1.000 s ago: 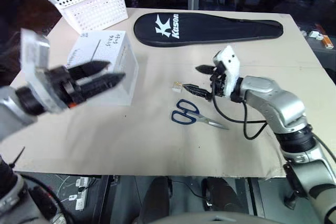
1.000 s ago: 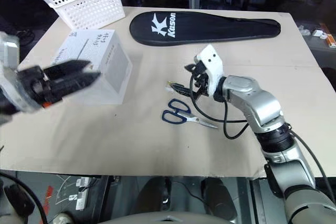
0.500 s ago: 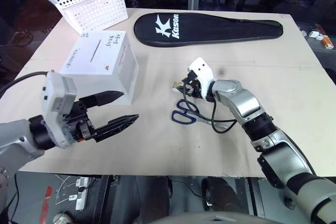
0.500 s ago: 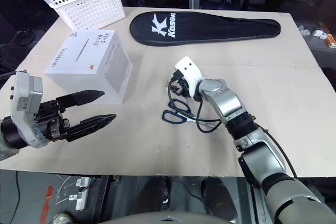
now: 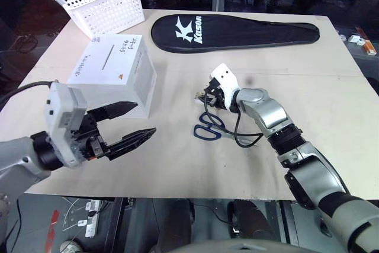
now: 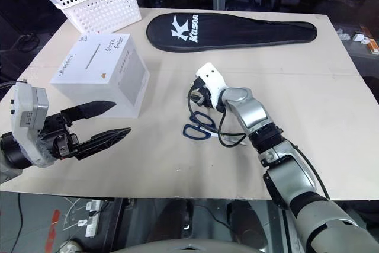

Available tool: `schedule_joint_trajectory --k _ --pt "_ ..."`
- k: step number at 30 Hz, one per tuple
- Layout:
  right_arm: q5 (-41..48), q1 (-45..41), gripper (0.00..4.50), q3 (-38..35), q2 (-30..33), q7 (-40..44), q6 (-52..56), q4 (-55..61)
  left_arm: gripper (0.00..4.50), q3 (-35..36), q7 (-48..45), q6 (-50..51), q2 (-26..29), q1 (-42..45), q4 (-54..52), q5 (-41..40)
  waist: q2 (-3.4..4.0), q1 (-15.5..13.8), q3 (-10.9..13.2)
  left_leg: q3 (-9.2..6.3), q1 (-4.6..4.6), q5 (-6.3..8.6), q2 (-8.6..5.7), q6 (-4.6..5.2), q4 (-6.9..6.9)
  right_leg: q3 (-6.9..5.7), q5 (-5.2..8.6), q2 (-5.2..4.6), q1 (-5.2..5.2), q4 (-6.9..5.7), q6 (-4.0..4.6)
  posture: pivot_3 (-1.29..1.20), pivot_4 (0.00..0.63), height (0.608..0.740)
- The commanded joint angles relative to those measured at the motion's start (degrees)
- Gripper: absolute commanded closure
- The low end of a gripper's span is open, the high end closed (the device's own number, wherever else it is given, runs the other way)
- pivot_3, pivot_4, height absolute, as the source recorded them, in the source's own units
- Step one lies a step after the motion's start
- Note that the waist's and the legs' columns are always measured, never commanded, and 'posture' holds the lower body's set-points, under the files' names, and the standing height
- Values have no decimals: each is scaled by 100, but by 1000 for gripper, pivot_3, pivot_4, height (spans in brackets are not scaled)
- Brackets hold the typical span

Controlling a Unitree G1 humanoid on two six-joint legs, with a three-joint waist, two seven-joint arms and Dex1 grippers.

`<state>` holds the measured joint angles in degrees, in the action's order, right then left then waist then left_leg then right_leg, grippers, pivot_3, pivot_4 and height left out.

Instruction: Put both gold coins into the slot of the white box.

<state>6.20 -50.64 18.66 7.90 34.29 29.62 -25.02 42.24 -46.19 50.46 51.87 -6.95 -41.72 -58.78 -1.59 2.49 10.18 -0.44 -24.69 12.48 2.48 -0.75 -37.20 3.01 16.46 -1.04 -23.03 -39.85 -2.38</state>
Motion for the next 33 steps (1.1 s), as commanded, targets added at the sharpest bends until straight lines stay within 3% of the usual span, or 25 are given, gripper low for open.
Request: schedule_joint_trajectory --k 1,4,8,14,16,20,24,30,32,33 --pt "-38 -236 3307 -225 -97 -19 -150 -80 296 37 73 -162 57 -38 -191 -131 0 1 0 0 0 0 0 0 0 0 0 0 0 0 0 0 150 740" --pt "-86 -259 4434 -239 -129 45 -184 -178 296 70 84 -193 49 -106 -201 -153 1 5 0 0 0 0 0 0 1 0 0 0 0 0 0 0 150 740" --pt "-114 -241 4434 -273 -113 124 -193 -137 296 59 199 -180 66 -141 -187 -279 1 1 0 -1 0 0 0 0 2 -1 0 0 0 0 0 0 150 740" --pt "-16 -112 4434 -359 115 347 38 482 296 -69 1012 151 141 273 210 -1348 2 -13 1 -6 -1 0 1 0 1 -3 0 -1 0 0 0 0 150 740" --pt "230 -14 4434 -508 245 534 303 977 296 -172 1253 199 179 469 366 -1677 3 -27 2 -7 -1 0 0 0 1 -2 0 -1 0 0 0 0 150 740" --pt "1639 243 4434 -1284 601 1156 1584 2621 296 -681 1643 181 197 1190 851 -2213 5 -55 3 -18 -6 0 -2 1 0 -11 0 -5 2 2 -1 0 150 740" --pt "2929 357 4500 -1910 907 1287 2790 3806 2056 -1271 1807 179 137 1929 1201 -2393 4 -43 3 -19 -3 1 -2 1 0 -17 0 -3 8 4 -1 0 150 740" --pt "3992 297 4500 -2427 994 833 3683 4614 2056 -2051 1717 192 -134 2807 1600 -2478 7 -15 4 -13 -1 0 -2 1 0 -11 0 2 7 1 -1 0 150 740" --pt "4146 287 4500 -2444 986 666 3766 4707 2616 -2233 1634 187 -214 3018 1716 -2396 6 -14 4 -13 -2 0 -2 1 0 -10 0 2 7 3 -1 0 150 740" --pt "4223 291 4500 -2449 980 580 3796 4759 2616 -2349 1557 213 -250 3132 1764 -2374 6 -11 4 -11 -3 0 -2 1 0 -10 0 2 7 3 -1 0 150 740"
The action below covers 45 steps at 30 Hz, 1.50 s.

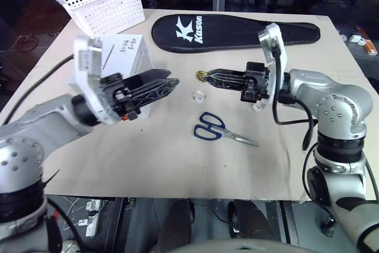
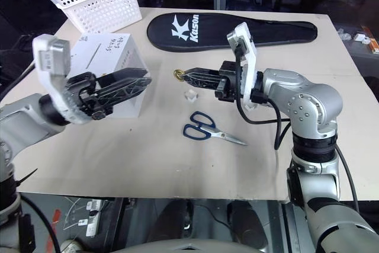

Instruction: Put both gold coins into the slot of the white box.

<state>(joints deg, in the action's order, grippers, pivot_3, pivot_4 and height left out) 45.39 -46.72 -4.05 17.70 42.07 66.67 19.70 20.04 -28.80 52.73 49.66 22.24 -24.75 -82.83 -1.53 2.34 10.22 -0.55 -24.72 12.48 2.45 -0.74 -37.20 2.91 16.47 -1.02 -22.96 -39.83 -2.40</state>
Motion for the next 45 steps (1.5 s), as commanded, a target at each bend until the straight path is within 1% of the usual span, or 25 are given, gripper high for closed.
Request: schedule_joint_trajectory --k 1,5,14,17,19,36,38,40,45 --pt "392 -99 4500 -187 -3 -265 121 340 2616 -222 -265 9 -52 297 101 48 0 2 0 2 0 0 0 0 0 2 0 0 0 1 0 0 150 740" --pt "725 -96 4500 -220 42 -461 197 467 2616 -472 -560 43 -137 503 243 194 0 -1 0 2 -1 0 -1 0 0 3 0 0 -1 1 -1 0 150 740" --pt "1295 -93 4500 -187 183 -741 189 557 2616 -560 -750 49 -287 551 283 348 0 0 0 3 -2 0 0 0 0 4 1 0 -2 2 -1 0 150 740" --pt "1427 -89 4500 -144 239 -787 159 556 3389 -555 -759 59 -316 564 275 337 0 0 0 2 -2 0 0 0 0 4 1 0 -2 2 -1 0 150 740" --pt "1480 -87 4500 -104 271 -808 139 558 4284 -545 -768 66 -323 562 264 326 0 -1 0 2 -2 0 0 0 0 4 1 0 -2 2 -1 0 150 740" --pt "1874 19 4500 65 337 -924 189 549 4284 -533 -804 186 -430 612 172 35 0 -1 0 3 -2 0 0 1 0 4 1 0 -2 3 -1 0 150 740" --pt "1899 36 4500 67 352 -937 185 543 3790 -530 -797 177 -430 599 156 49 0 2 0 3 -2 0 0 1 0 4 1 0 -2 3 -1 0 150 740" --pt "1932 46 4500 74 375 -954 174 537 3025 -524 -777 171 -430 585 139 43 0 -1 0 2 -2 0 0 1 1 4 1 0 -2 3 -1 0 150 740" --pt "2011 55 4500 83 413 -998 146 528 3025 -525 -747 162 -447 565 121 68 0 -1 0 3 -3 0 0 1 0 4 1 0 -2 3 -1 0 150 740"
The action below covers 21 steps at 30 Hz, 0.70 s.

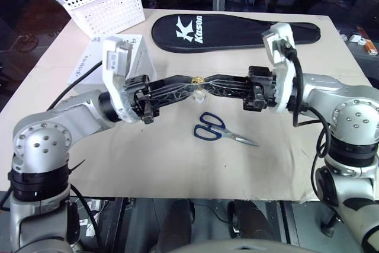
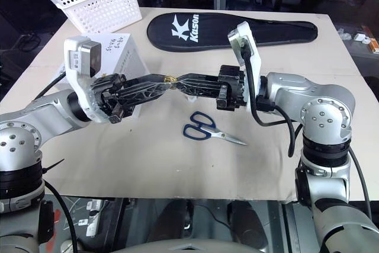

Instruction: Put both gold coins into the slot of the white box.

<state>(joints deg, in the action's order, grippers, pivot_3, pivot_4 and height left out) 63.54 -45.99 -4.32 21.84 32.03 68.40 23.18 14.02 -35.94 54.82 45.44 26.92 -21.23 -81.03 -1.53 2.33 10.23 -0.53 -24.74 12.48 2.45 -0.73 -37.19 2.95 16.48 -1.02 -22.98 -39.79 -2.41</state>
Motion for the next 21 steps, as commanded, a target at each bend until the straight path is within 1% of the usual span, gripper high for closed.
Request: schedule_joint_trajectory --k 1,3,4,5,6,7,8,13,19,20,21 --pt "203 -15 4500 113 5 2 -31 180 3025 74 -32 -51 -29 89 -238 -103 0 0 0 0 0 0 0 0 0 0 0 0 0 0 0 0 150 740" --pt "215 -11 4500 120 19 -1 -36 179 3025 71 -21 -62 -42 87 -248 -93 0 0 0 -1 0 0 0 0 0 0 0 0 0 0 0 0 150 740" --pt "222 -8 4500 127 24 4 -36 178 3405 67 -10 -68 -56 97 -254 -105 0 0 0 -1 0 0 0 0 0 0 0 0 0 0 0 0 150 740" --pt "229 -4 4500 133 26 8 -36 177 3521 65 -5 -72 -68 108 -261 -122 0 0 0 -1 0 0 0 0 0 0 0 0 0 0 0 0 150 740" --pt "234 0 4500 140 27 11 -37 177 3783 67 2 -70 -79 117 -268 -152 0 -1 0 0 0 0 0 0 0 0 0 0 0 1 0 0 150 740" --pt "240 5 4500 148 27 10 -39 177 4166 73 10 -68 -86 118 -281 -176 0 -2 0 0 -1 0 0 0 0 0 0 0 0 1 0 0 150 740" --pt "248 10 4500 154 26 7 -40 176 4457 84 10 -67 -92 112 -299 -192 0 -3 0 0 -1 0 0 0 0 0 0 0 0 2 0 0 150 740" --pt "269 32 4500 182 33 21 -64 196 4457 130 37 -78 -98 94 -336 -306 0 0 0 -1 0 0 0 0 0 0 0 1 0 1 0 0 150 740" --pt "-143 86 4500 255 108 201 -594 283 4457 357 185 -77 -5 -25 -271 -482 0 2 0 0 -1 0 0 0 0 0 0 0 0 2 0 0 150 740" --pt "-192 94 3901 261 120 224 -682 282 4500 406 211 -72 18 -49 -256 -509 0 1 0 -1 -1 0 0 0 1 0 0 1 0 2 0 0 150 740" --pt "-298 113 3602 273 200 277 -784 307 4500 522 314 -74 63 -92 -226 -580 0 1 0 -1 -1 0 0 0 1 -1 0 1 0 2 0 0 150 740"
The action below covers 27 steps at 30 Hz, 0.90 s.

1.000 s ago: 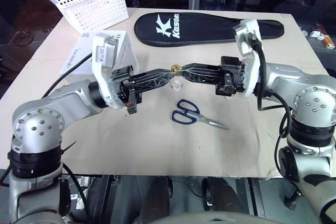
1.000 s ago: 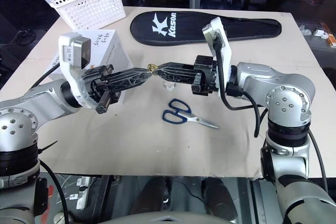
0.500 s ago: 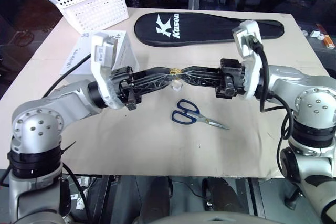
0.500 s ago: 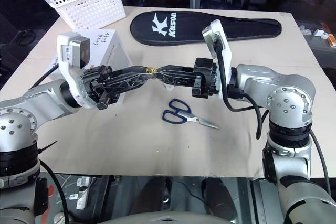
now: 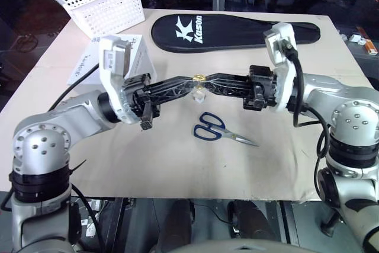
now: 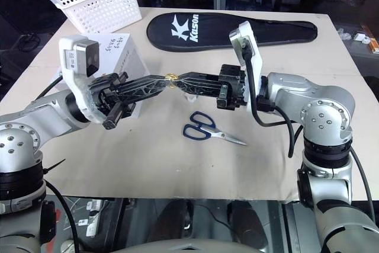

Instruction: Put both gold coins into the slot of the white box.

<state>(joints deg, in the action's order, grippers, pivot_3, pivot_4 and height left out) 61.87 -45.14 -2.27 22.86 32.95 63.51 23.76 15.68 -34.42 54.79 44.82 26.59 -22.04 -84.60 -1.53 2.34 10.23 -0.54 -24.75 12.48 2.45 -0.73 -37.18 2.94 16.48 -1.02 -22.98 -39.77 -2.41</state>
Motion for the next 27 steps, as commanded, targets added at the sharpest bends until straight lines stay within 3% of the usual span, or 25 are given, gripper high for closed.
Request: schedule_joint_trajectory --k 1,6,8,11,13,16,27 --pt "-212 43 3071 83 159 229 -372 266 4500 436 244 -74 158 -89 -126 -280 0 1 0 0 0 0 0 0 0 0 0 0 0 0 0 0 150 740" --pt "-927 115 684 154 795 589 -955 444 4500 1219 1119 -145 541 -143 309 -704 -1 -12 2 0 -1 0 0 0 0 0 0 -2 0 2 0 0 150 740" --pt "-1285 118 16 211 1015 695 -1283 514 4500 1448 1573 -280 772 -80 430 -224 -1 -15 3 -4 -1 0 1 0 0 -4 0 -2 -1 3 0 0 150 740" --pt "-1607 142 16 272 1235 914 -1661 580 4500 1383 2152 -498 1249 87 601 1016 0 -11 3 0 1 0 0 0 2 0 0 0 -1 4 0 0 150 740" --pt "-1719 131 16 205 1292 967 -1840 579 4500 1173 2651 -88 1552 548 1239 1180 -1 -20 3 2 1 0 -1 0 4 1 0 0 -1 4 0 0 150 740" --pt "-1960 107 16 262 1272 958 -2052 476 4500 703 2562 742 2049 1080 2111 1440 -7 -27 7 -3 0 0 0 0 3 -5 0 1 -2 4 -1 0 150 740" --pt "-2335 286 16 384 1155 964 -2370 487 4500 459 2667 1822 1664 2141 3217 2117 -10 -27 10 5 -11 -1 -2 -2 8 0 1 -5 -14 5 -1 0 150 740"
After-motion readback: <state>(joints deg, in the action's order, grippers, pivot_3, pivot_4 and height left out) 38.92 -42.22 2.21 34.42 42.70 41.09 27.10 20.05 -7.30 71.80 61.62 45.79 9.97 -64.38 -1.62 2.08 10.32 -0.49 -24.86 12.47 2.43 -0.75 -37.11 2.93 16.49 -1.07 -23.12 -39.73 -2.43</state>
